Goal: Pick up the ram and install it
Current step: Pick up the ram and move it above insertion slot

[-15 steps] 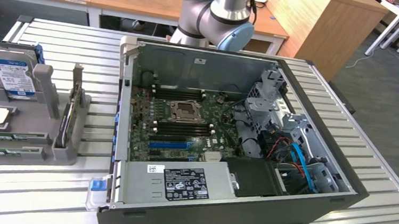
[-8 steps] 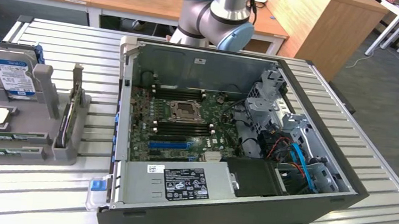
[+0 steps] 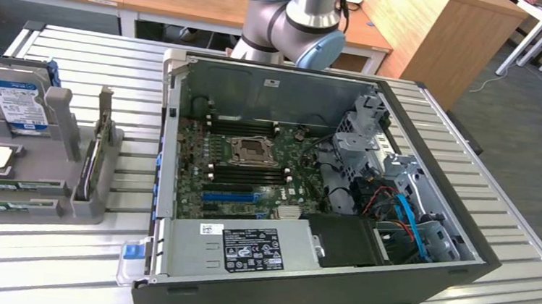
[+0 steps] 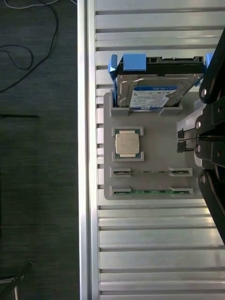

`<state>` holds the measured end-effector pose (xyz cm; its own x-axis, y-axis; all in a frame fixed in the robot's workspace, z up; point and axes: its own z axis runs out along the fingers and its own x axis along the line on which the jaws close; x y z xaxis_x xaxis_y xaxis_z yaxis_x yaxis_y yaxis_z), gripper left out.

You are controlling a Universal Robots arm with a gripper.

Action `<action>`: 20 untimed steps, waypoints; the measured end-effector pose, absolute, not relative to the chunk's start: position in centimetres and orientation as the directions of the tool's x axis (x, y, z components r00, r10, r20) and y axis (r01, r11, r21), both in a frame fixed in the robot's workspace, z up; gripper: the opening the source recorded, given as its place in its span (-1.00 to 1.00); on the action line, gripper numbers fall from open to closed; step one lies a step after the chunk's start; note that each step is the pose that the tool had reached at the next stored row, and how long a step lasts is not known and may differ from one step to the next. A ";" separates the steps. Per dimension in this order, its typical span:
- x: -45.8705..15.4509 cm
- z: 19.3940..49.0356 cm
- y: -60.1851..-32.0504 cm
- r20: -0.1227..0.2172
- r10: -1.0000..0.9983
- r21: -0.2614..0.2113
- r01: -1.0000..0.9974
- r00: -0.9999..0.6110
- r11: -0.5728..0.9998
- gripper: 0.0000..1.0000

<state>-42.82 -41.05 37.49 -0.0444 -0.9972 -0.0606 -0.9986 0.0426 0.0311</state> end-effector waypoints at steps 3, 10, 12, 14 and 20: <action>-42.8 37.5 -41.5 -0.061 -0.997 0.031 -0.999 -0.044 0.042 -0.79; -42.8 37.5 -41.8 -0.061 -0.997 0.031 -0.999 -0.044 0.042 -0.79; -42.8 37.5 -41.8 -0.061 -0.997 0.031 -0.999 -0.044 0.042 -0.79; -42.8 37.5 -41.8 -0.061 -0.997 0.031 -0.999 -0.044 0.042 -0.66; -42.8 37.5 -41.8 -0.061 -0.997 0.031 -0.999 -0.044 0.042 -0.53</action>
<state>-42.81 -41.78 37.47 -0.0441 -0.9972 -0.0606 -0.9986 0.0422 0.0311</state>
